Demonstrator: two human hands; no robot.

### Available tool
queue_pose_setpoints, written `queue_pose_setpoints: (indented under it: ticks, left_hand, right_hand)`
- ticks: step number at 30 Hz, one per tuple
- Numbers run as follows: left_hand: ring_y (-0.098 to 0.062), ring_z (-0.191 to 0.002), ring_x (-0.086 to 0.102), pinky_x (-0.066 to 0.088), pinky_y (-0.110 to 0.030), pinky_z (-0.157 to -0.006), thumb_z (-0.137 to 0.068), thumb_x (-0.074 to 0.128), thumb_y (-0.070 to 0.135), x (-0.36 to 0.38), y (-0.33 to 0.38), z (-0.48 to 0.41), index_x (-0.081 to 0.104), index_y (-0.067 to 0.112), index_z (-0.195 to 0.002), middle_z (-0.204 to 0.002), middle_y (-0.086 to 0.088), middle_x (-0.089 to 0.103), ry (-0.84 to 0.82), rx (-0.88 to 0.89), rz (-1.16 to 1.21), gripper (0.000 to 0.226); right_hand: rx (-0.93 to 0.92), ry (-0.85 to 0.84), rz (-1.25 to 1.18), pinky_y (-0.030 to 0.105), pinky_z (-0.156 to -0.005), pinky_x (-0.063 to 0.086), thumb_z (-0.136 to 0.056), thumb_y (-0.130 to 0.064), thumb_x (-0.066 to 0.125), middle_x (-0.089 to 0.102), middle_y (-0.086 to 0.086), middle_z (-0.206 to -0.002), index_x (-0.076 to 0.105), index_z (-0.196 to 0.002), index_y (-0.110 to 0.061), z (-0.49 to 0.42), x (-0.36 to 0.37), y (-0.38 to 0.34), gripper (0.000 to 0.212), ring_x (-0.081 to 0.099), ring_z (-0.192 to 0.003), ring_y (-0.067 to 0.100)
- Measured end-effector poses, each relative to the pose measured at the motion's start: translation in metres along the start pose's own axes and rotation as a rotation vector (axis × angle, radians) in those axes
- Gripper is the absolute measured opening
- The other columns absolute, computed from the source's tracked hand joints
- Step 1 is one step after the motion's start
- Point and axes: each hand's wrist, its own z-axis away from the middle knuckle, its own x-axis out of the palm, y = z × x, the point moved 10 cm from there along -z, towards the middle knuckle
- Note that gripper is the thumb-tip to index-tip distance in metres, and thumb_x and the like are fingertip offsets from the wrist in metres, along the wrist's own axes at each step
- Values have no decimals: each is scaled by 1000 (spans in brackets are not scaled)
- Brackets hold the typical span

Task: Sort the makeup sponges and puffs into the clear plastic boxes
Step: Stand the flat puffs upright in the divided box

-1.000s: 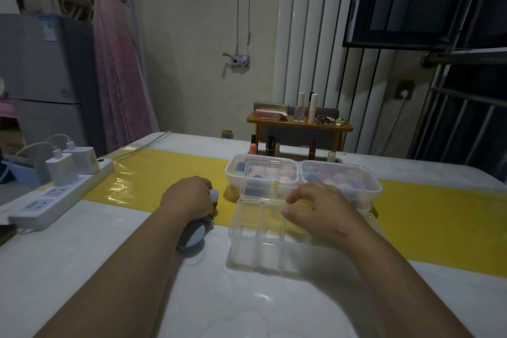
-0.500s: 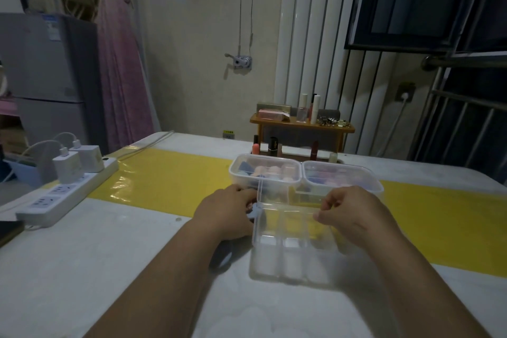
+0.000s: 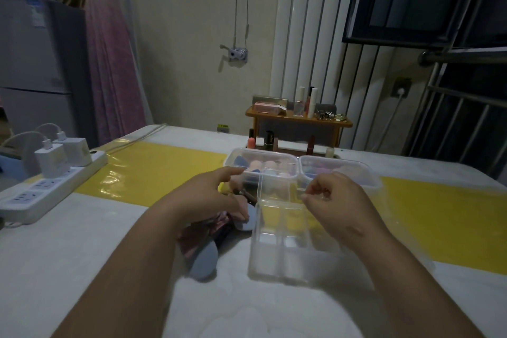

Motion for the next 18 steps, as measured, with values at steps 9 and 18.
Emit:
queue_pose_setpoints:
  ticks: [9,18]
  left_hand:
    - [-15,-81,65,47,-27,-65,-86,68,17,-49,5,10,72,28,-85,-84,8,70,432,35,93,12]
    - [-11,-70,63,53,-31,-62,-77,73,34,-15,9,6,71,30,-65,-68,8,68,215,-61,-316,13]
  right_hand:
    - [-70,-29,-54,13,-65,35,-91,-29,66,52,-18,-89,62,-86,-33,5,6,-9,7,51,-87,4]
    - [-85,-59,-70,23,-71,41,-90,-31,66,56,-16,-89,62,-84,-35,5,11,-12,8,52,-85,2]
